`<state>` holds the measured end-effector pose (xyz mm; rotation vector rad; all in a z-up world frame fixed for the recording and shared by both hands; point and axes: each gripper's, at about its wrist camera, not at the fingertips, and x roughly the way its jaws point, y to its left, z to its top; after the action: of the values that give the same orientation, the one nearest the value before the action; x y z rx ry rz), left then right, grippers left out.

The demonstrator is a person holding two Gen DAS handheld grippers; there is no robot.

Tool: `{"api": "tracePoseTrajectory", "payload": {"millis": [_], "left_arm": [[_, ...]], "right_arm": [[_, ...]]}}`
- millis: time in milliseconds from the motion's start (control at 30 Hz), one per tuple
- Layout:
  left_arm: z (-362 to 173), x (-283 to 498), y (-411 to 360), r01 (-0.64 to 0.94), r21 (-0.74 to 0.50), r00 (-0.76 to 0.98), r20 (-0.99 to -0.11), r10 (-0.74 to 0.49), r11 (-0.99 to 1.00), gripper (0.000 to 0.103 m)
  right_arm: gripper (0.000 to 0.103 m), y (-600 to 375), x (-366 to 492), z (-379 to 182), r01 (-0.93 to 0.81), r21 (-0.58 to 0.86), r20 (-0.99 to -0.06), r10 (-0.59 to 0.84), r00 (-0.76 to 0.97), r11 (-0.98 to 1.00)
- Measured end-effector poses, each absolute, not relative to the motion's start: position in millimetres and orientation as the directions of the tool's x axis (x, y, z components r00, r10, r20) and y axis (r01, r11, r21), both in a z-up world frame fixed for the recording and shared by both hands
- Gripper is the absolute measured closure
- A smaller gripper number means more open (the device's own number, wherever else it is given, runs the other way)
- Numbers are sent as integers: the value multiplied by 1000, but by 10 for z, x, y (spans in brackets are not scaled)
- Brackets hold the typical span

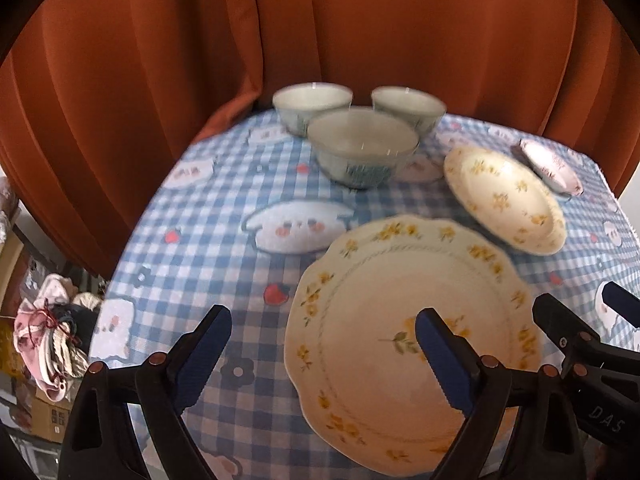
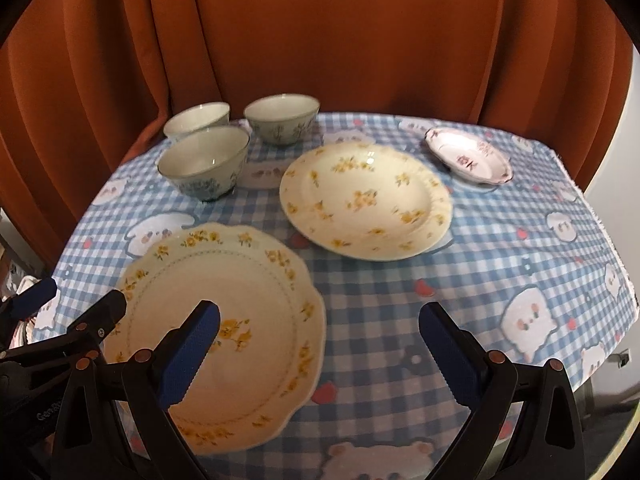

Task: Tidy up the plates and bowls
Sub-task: 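Close the left tool on the yellow-flower plate rim while the right tool grips beside it, then lift the yellow-flower plate with both tools and carry it toward the other plate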

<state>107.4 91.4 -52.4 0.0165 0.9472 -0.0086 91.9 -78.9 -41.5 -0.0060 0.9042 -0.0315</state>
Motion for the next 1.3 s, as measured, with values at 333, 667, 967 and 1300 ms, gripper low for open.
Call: {"api": "tracePoseTrajectory", "payload": {"millis": [333, 667, 967, 1300], "left_arm": [[-968, 1321, 1064, 57, -19, 446, -894, -43, 998, 14], [-1114, 1491, 985, 144, -79, 385, -914, -129, 986, 32], [-1119, 1607, 929, 171, -64, 383, -915, -126, 983, 32], [-1086, 1590, 831, 171, -5, 391, -917, -72, 985, 36]], "right_arm": [[4, -586, 1146, -853, 54, -44, -877, -64, 476, 998], [9, -587, 1290, -1067, 94, -52, -915, -85, 394, 994], [25, -567, 1460, -1167, 88, -21, -929, -53, 368, 996], [32, -594, 1545, -1162, 73, 6, -939, -20, 344, 997]]}}
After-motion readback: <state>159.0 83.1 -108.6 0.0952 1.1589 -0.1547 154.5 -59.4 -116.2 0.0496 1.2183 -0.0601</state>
